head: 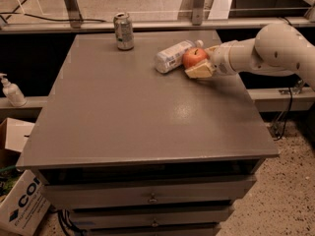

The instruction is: Move apple near blue plastic bottle

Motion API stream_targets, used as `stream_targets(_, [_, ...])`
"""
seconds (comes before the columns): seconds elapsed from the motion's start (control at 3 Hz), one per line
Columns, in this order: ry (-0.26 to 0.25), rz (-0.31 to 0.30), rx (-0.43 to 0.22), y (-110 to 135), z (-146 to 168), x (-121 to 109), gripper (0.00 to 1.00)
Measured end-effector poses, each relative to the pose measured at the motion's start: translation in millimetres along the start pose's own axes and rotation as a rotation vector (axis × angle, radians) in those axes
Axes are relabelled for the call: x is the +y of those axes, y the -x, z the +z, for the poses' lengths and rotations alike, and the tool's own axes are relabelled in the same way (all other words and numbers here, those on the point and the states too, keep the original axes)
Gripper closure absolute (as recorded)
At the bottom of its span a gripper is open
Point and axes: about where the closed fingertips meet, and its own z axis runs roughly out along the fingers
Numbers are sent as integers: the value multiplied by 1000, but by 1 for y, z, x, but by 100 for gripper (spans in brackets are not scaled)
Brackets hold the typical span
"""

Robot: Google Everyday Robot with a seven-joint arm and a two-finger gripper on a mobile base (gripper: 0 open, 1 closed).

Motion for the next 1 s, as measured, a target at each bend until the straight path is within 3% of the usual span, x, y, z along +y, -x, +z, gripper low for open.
stream_targets(0.67, [0, 12, 12, 2, 0, 4, 5])
stream_targets(1.0, [-1, 19, 15, 2, 0, 7, 0])
